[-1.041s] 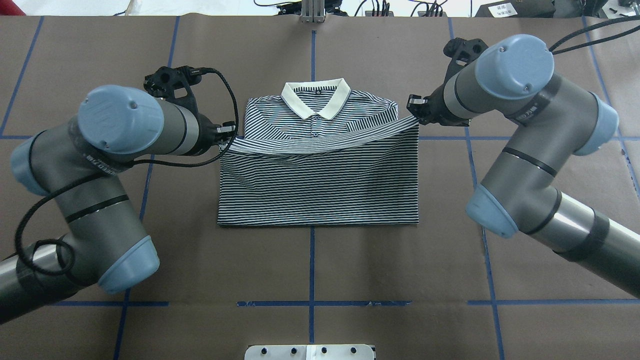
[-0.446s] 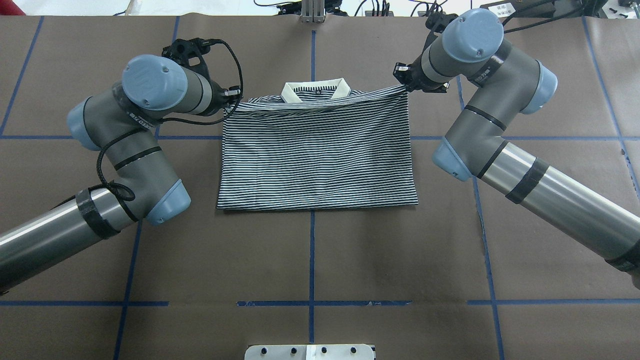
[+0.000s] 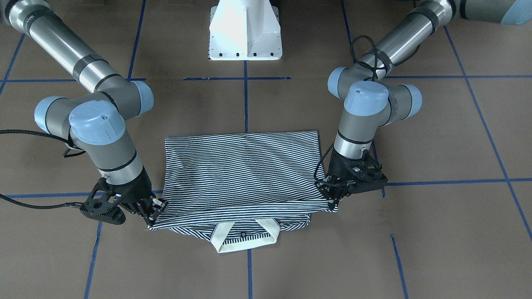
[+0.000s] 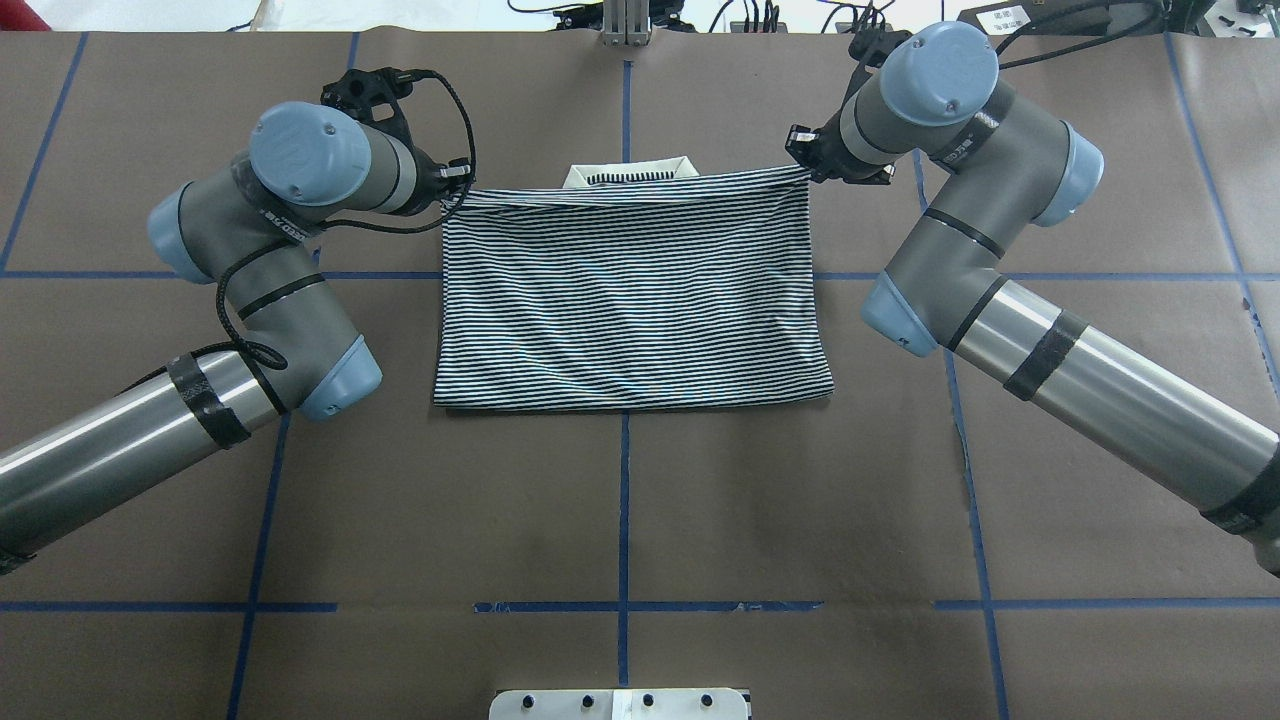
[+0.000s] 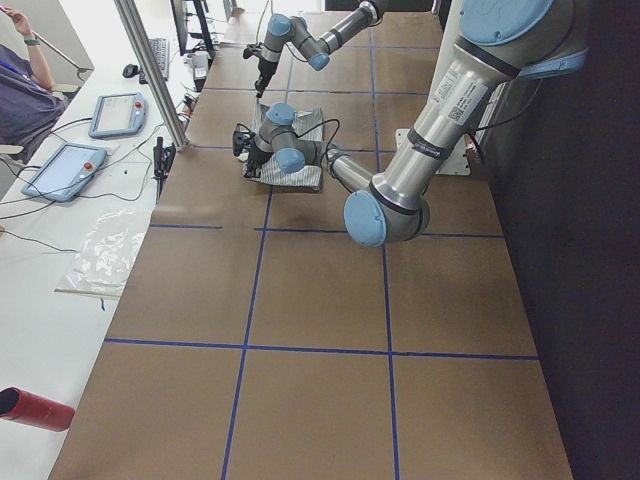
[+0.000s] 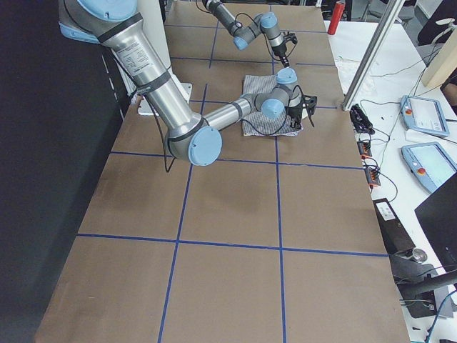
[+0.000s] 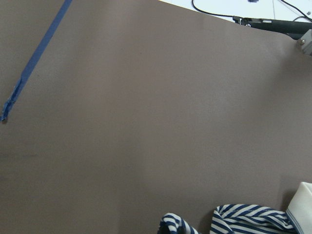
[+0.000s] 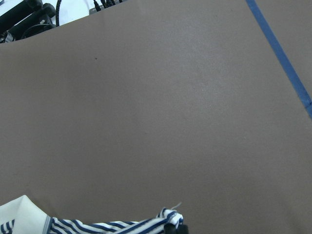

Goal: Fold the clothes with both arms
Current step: 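Lay the folded edge down near the collar and open both grippers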

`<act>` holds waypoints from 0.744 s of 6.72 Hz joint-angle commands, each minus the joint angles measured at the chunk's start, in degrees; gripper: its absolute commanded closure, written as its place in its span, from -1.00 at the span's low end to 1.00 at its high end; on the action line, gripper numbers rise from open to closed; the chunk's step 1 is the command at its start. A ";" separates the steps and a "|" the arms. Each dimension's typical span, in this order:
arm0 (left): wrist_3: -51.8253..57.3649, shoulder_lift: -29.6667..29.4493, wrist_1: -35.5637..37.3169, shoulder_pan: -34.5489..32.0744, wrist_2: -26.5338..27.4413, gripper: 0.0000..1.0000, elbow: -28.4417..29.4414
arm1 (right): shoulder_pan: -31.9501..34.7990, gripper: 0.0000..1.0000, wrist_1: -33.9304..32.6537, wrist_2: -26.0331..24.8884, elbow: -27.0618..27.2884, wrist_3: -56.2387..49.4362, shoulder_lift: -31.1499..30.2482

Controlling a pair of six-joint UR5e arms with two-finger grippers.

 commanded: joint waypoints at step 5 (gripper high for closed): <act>0.23 -1.65 -0.33 0.02 -0.17 -1.00 -1.36 | -0.48 -1.00 0.38 0.70 1.50 -0.37 -0.30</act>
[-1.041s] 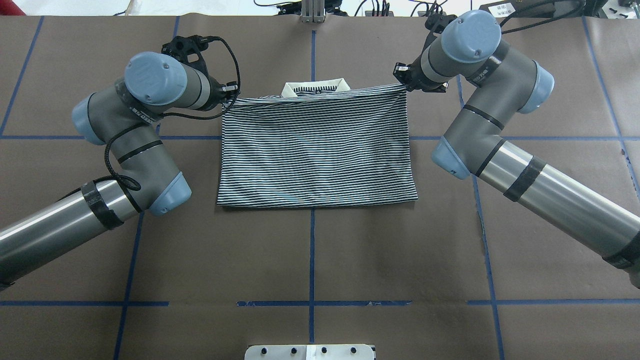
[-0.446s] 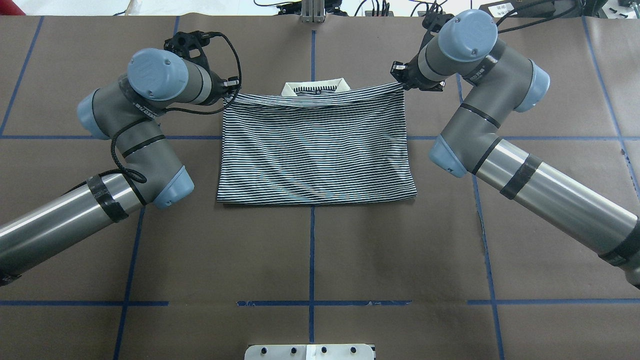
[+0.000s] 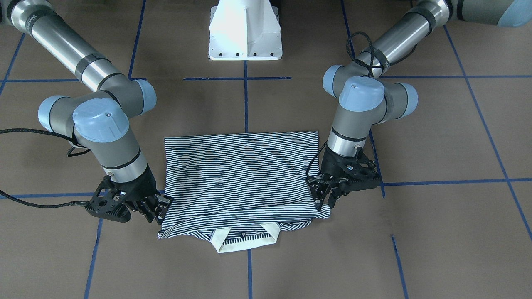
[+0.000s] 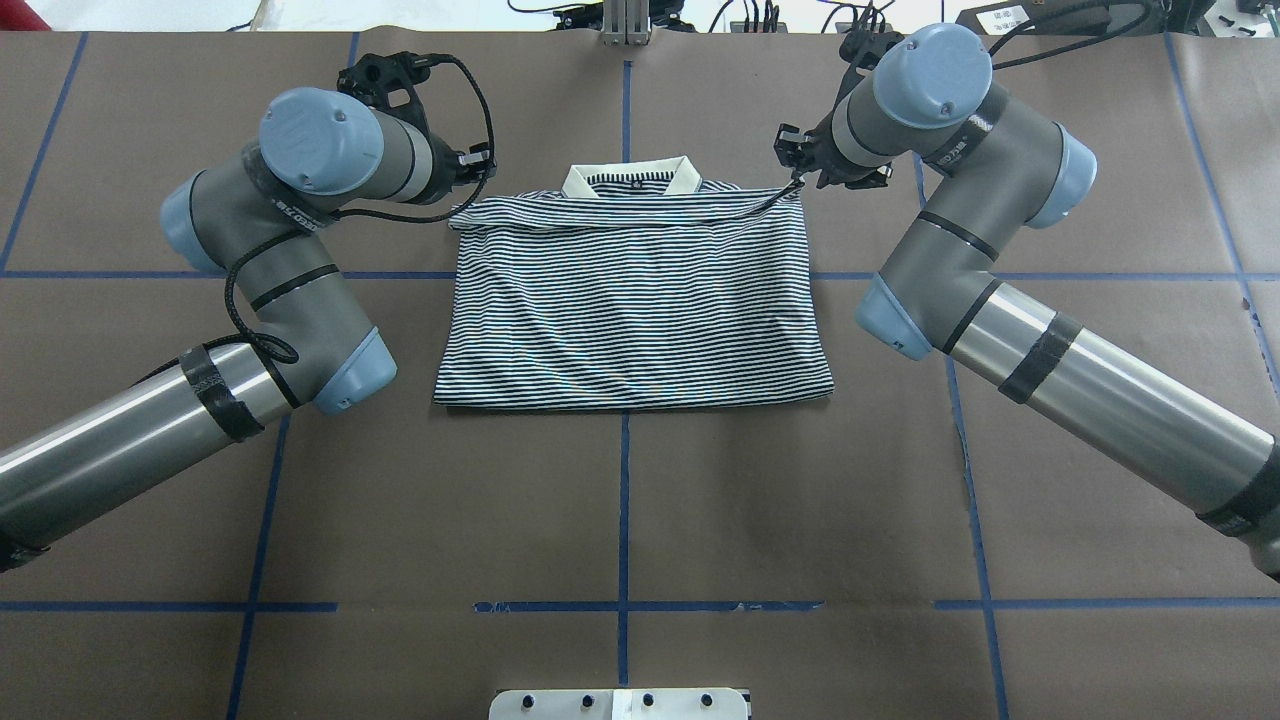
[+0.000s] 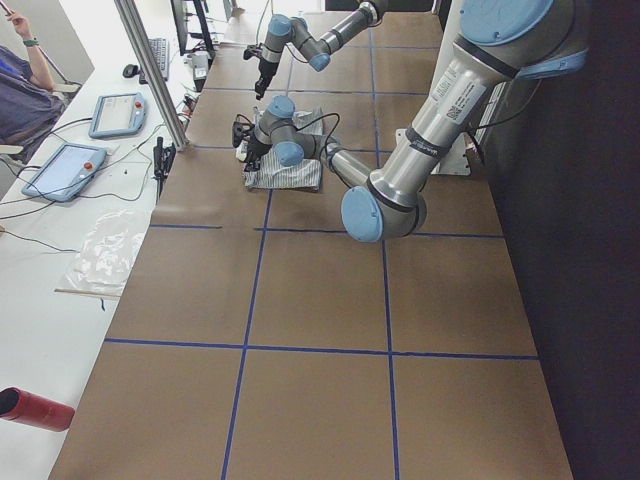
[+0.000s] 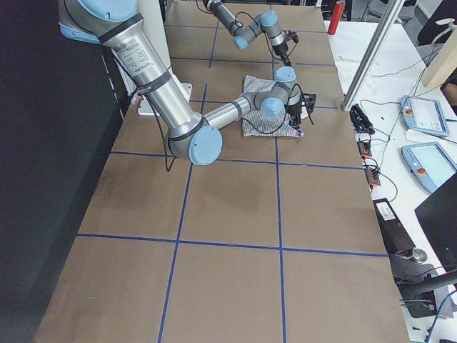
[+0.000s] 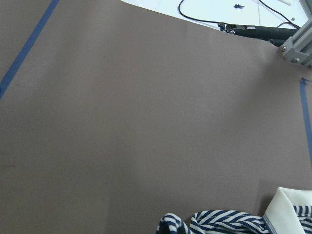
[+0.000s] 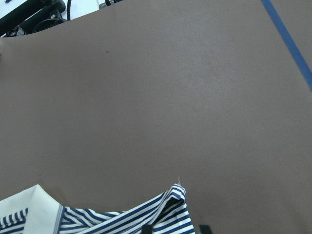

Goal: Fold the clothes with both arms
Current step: 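Lay the folded edge down near the collar and open both grippers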

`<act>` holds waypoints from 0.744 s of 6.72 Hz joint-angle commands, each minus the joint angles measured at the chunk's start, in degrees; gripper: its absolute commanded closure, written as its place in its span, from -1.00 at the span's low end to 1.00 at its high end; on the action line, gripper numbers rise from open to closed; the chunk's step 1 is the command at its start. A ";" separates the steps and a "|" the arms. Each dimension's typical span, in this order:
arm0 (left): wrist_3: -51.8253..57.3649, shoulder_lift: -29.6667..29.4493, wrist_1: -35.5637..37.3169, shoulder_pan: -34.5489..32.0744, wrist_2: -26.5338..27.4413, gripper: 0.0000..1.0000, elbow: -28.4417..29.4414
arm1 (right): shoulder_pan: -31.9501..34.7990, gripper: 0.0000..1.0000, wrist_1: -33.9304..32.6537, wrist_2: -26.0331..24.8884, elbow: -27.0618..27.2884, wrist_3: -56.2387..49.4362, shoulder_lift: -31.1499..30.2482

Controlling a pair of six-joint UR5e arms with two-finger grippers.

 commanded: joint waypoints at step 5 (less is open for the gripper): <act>-0.70 2.84 0.90 0.00 -4.86 -1.00 -8.42 | -13.78 -1.00 -8.41 -2.83 24.06 7.11 -17.84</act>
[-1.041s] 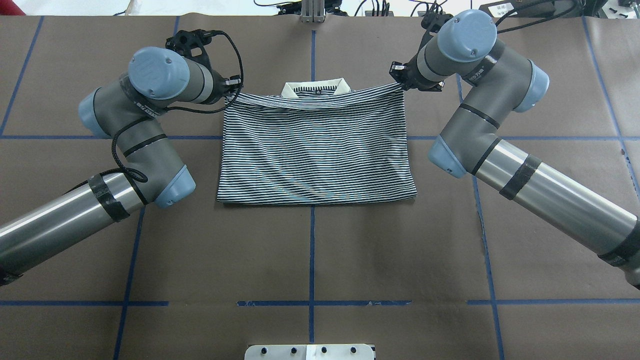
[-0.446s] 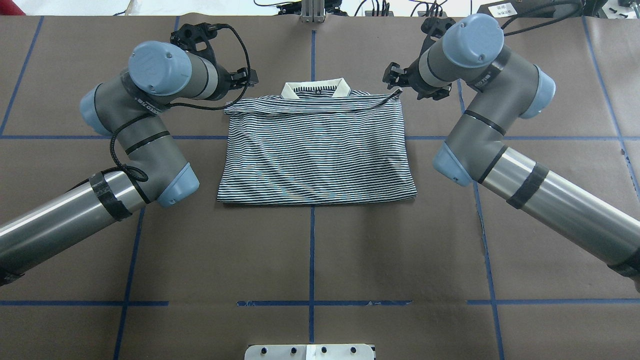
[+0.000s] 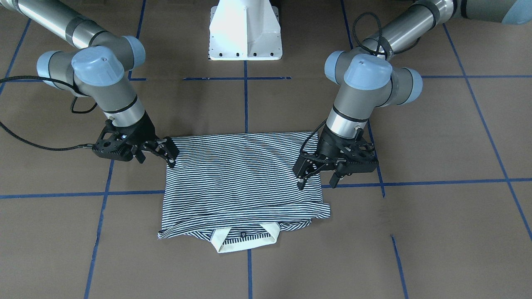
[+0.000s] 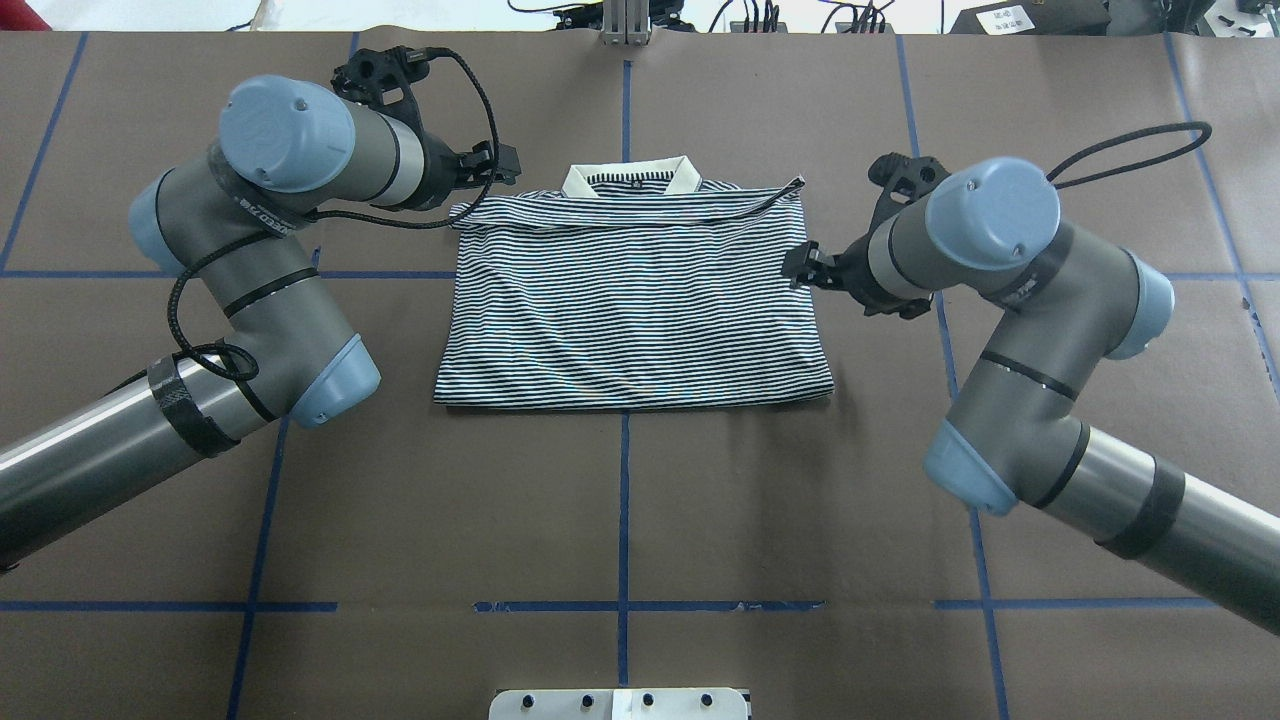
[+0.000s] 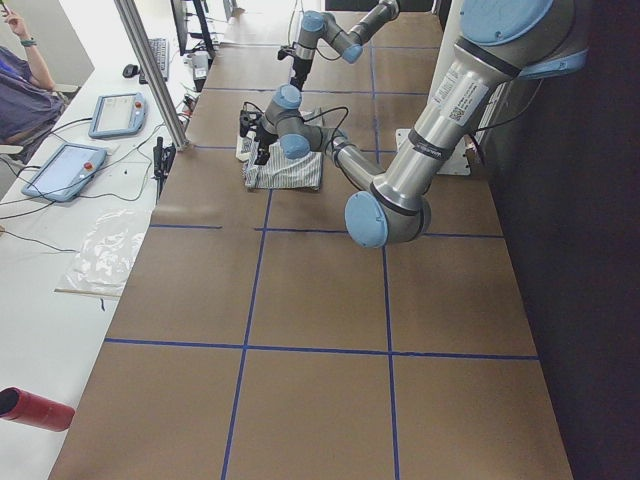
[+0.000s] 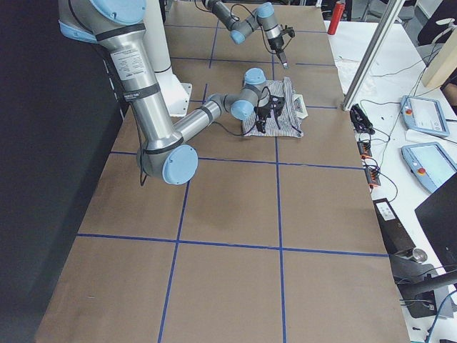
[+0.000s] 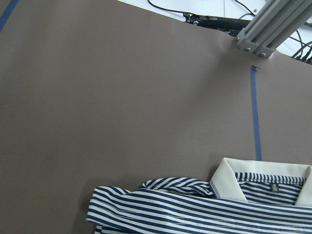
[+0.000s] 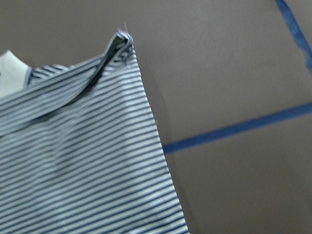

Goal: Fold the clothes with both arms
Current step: 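Move the right gripper to the folded shirt's corner nearest the robot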

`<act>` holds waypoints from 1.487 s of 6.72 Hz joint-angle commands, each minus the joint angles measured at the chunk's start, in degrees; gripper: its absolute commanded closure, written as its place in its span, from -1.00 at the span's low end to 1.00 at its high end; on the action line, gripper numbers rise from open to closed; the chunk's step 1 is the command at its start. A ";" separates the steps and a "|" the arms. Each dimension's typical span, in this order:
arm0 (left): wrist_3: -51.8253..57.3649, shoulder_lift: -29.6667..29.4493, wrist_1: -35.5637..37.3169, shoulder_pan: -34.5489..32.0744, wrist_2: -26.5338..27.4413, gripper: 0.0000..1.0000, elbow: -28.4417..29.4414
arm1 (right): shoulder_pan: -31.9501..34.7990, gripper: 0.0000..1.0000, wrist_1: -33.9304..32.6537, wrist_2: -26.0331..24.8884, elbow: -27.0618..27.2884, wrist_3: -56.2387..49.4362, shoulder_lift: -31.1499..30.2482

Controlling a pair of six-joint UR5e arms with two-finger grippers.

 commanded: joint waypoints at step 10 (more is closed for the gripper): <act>0.03 0.58 -0.06 0.12 -0.21 -1.00 -1.02 | -4.77 1.00 -1.25 0.65 -0.11 0.19 -1.67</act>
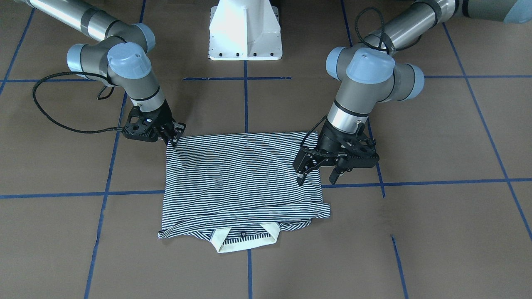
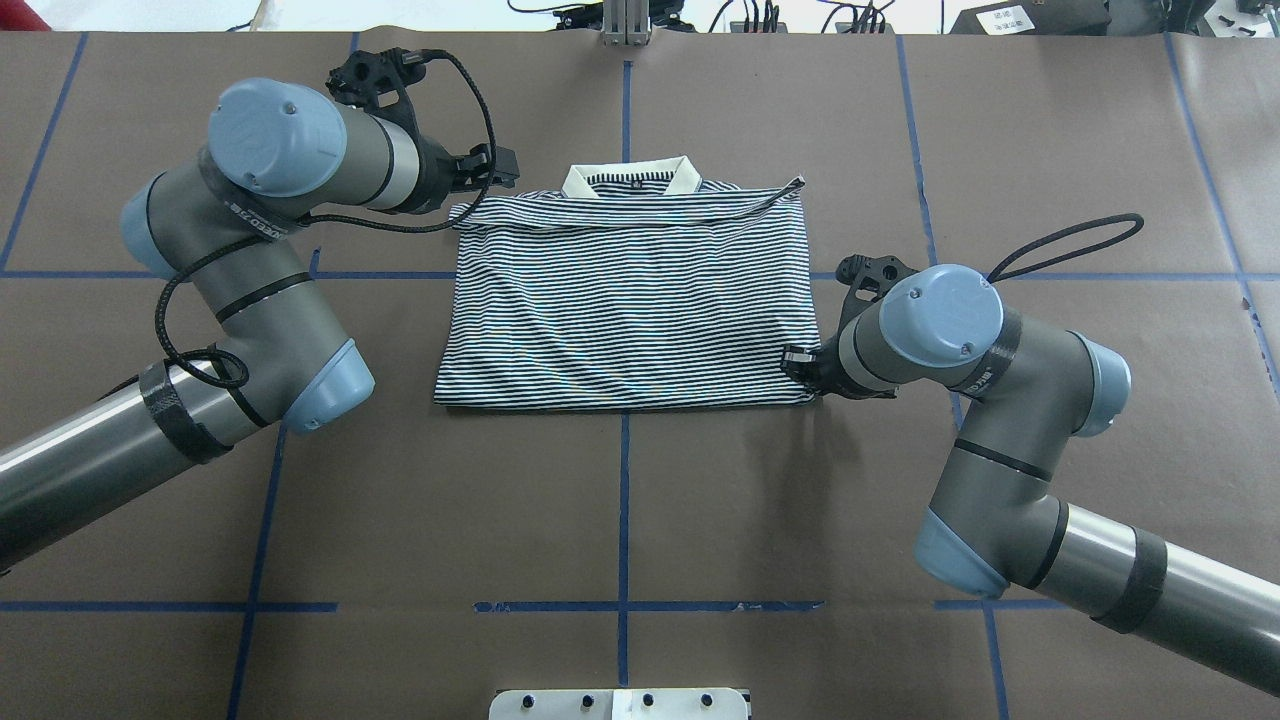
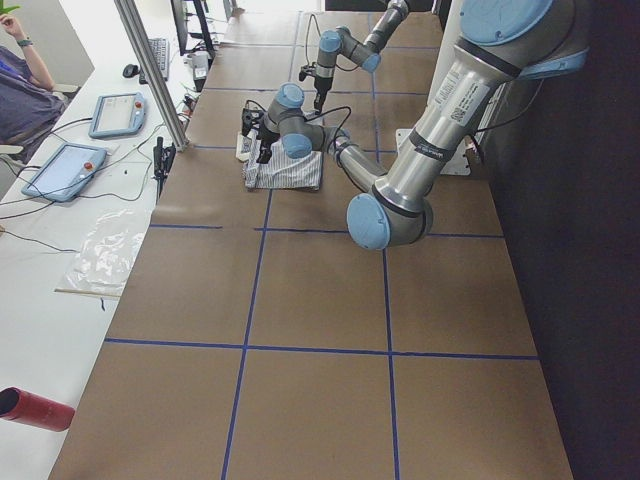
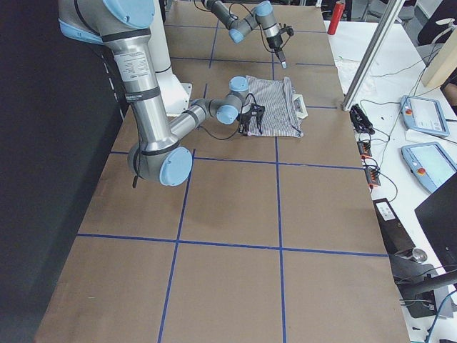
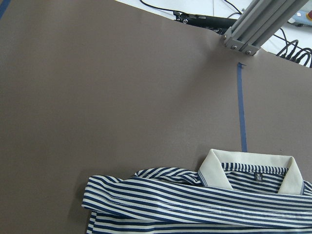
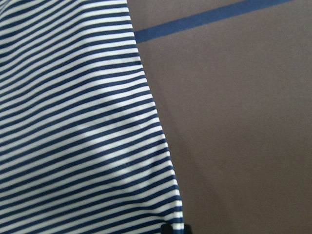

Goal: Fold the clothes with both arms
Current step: 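Move the right gripper to the folded shirt's corner nearest the robot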

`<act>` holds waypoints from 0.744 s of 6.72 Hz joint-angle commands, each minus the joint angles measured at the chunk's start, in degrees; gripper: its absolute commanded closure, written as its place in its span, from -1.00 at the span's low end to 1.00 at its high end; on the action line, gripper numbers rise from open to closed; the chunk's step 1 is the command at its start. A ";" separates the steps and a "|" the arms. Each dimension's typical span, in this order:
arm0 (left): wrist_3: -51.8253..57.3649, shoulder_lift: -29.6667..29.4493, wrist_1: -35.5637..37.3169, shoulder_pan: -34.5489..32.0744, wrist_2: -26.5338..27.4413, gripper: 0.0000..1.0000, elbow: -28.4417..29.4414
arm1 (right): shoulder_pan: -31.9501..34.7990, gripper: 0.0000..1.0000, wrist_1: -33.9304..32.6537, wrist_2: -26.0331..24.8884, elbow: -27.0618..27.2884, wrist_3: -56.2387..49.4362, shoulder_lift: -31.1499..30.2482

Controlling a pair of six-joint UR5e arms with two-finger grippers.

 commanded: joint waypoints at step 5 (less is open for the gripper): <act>0.05 -0.07 0.18 0.46 -0.11 -1.00 -2.02 | -8.95 1.00 -5.41 1.53 26.28 5.25 -21.44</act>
